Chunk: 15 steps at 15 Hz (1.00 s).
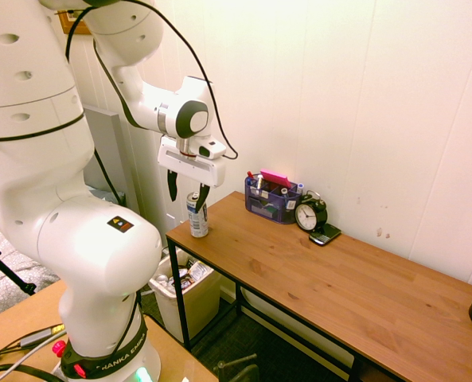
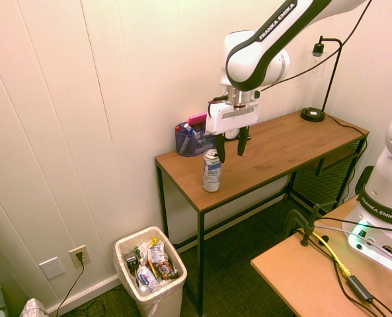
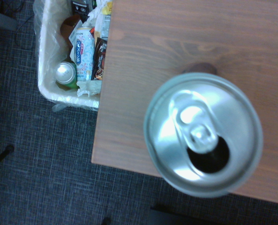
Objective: Throw the can in the trash bin
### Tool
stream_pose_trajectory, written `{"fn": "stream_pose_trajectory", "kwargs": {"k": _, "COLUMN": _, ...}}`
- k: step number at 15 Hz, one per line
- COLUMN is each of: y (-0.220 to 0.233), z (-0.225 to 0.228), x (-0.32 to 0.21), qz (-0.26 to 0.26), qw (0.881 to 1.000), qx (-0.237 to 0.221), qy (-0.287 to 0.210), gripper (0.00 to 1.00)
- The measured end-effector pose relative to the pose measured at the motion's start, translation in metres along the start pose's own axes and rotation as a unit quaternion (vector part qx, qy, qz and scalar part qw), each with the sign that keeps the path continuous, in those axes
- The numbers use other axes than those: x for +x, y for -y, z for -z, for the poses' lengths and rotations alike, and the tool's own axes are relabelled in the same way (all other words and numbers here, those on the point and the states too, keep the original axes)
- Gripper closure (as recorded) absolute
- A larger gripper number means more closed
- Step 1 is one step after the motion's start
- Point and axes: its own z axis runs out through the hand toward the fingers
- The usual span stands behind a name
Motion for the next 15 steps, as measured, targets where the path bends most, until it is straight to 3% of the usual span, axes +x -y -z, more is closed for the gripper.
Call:
{"fn": "stream_pose_trajectory", "kwargs": {"k": 7, "y": 0.047, "z": -0.021, "x": 0.012, "qz": -0.040, "qw": 0.999, "qx": -0.013, "qy": -0.032, "gripper": 0.00}}
{"fn": "stream_pose_trajectory", "kwargs": {"k": 8, "y": 0.048, "z": -0.021, "x": 0.015, "qz": -0.046, "qw": 0.998, "qx": -0.014, "qy": -0.034, "gripper": 1.00}}
{"fn": "stream_pose_trajectory", "kwargs": {"k": 15, "y": 0.053, "z": -0.036, "x": 0.026, "qz": -0.048, "qw": 0.998, "qx": -0.025, "qy": -0.035, "gripper": 1.00}}
